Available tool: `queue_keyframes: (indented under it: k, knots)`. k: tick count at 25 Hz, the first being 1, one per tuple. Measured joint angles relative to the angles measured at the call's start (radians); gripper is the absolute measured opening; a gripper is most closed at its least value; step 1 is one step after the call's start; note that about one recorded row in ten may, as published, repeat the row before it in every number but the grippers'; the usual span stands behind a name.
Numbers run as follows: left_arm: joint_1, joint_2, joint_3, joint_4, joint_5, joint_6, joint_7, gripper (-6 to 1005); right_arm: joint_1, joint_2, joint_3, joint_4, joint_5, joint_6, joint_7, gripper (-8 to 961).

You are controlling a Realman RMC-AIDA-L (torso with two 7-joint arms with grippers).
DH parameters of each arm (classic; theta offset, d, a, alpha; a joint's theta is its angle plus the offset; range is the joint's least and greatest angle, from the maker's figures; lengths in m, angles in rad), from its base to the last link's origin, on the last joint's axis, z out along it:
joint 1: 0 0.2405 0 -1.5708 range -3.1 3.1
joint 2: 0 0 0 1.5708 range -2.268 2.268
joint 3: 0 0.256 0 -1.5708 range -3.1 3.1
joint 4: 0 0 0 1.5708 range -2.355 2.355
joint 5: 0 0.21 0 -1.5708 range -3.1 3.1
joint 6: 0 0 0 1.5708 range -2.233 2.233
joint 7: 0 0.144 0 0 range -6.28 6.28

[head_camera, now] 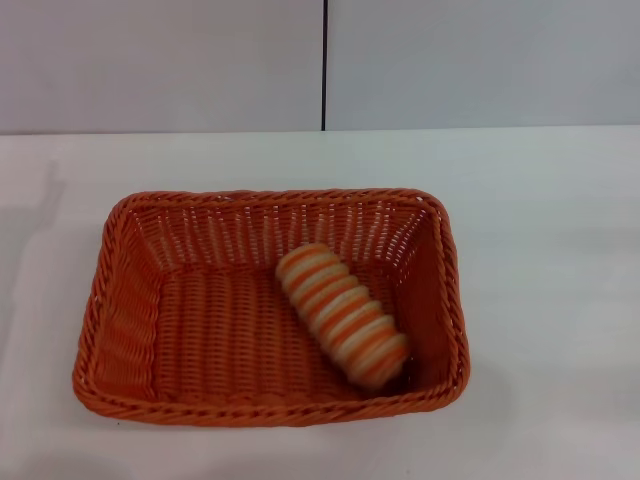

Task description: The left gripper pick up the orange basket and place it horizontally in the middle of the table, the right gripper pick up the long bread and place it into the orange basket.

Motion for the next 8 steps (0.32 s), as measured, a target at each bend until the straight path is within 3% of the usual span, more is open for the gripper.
queue_keyframes:
  k: [8]
  knots:
    - [-0.001, 0.002, -0.011, -0.006, 0.000, 0.053, -0.003, 778, 0.010, -0.001, -0.006, 0.009, -0.006, 0.004, -0.001, 652]
